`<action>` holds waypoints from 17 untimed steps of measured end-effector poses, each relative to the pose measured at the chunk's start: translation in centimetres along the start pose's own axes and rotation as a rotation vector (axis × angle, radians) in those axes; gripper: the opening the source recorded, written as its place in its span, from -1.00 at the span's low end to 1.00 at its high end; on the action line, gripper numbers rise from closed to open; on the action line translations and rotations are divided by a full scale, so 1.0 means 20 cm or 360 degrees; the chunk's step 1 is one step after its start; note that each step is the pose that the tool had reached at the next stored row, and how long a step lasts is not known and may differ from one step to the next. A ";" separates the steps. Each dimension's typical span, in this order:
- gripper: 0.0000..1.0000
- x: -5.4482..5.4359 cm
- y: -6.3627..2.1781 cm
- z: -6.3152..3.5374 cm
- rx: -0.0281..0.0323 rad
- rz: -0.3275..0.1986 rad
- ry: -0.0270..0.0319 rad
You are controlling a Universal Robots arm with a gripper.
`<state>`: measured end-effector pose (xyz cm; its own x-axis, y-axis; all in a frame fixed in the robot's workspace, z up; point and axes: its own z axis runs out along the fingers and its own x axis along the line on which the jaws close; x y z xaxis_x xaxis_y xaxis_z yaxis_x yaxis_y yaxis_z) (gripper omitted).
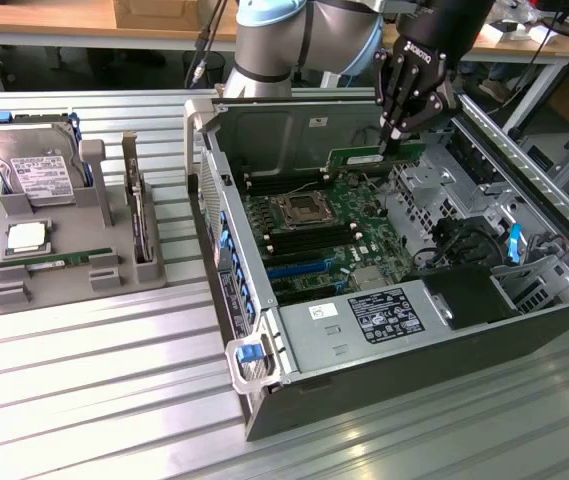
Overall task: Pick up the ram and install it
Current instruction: 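Pick up the ram and move it above insertion slot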
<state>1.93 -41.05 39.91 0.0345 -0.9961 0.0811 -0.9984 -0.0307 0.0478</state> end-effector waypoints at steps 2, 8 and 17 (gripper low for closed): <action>-0.74 0.00 -0.022 -0.001 0.00000 0.0000 0.00020; -0.74 0.00 -0.077 -0.003 -0.00001 0.0000 0.00060; -0.74 0.00 -0.137 -0.006 -0.00003 0.0000 0.00091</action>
<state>4.66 -41.05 39.91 0.0345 -0.9956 0.0868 -0.9984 -0.0305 0.0480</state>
